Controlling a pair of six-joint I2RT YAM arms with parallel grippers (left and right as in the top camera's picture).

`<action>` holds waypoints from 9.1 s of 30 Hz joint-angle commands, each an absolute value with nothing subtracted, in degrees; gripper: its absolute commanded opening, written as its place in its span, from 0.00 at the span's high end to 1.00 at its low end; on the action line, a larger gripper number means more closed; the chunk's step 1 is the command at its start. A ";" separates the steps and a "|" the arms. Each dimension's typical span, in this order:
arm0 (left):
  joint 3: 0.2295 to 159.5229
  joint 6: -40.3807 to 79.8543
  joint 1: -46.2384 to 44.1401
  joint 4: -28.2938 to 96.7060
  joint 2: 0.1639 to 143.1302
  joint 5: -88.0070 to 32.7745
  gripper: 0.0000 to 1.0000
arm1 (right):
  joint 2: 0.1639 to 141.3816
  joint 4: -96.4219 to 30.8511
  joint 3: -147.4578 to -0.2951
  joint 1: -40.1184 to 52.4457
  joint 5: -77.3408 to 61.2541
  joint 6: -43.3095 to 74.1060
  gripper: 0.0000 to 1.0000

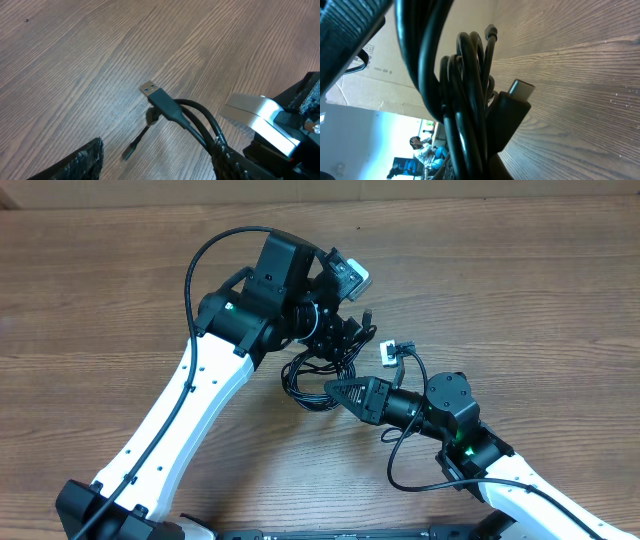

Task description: Untangle cables

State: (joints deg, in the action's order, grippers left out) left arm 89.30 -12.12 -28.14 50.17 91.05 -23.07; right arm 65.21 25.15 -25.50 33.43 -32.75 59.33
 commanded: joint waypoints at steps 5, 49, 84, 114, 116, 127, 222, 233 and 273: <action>89.73 -10.02 -28.21 51.20 91.26 -24.10 0.28 | 64.66 25.43 -26.37 33.69 -32.67 58.65 0.96; 92.40 -8.58 -28.97 53.15 93.25 -19.90 0.96 | 64.66 23.38 -26.35 33.69 -29.30 65.19 0.96; 78.43 0.49 -29.95 52.47 90.48 -24.05 0.96 | 64.66 22.57 -26.33 32.12 -17.65 97.78 0.96; 72.27 6.68 -26.44 46.24 90.63 -18.90 0.00 | 64.66 19.51 -26.33 32.12 -19.14 102.21 0.96; 72.27 9.17 -24.49 45.89 90.63 -19.00 0.00 | 64.66 19.53 -26.33 32.12 -19.09 102.21 0.96; 72.27 27.42 -4.27 45.78 90.63 -50.63 0.00 | 64.66 18.46 -26.33 32.12 -18.02 102.19 0.96; 69.78 87.20 -21.74 57.95 90.65 -12.38 0.96 | 64.66 -2.22 -26.33 32.12 -17.58 92.31 0.78; 69.78 87.94 -21.74 57.80 90.65 -12.51 0.96 | 64.66 -8.69 -26.33 32.12 -20.73 81.73 0.57; 70.41 51.03 -22.41 58.00 90.61 -30.94 0.96 | 72.03 9.61 -26.33 39.13 3.75 76.14 0.96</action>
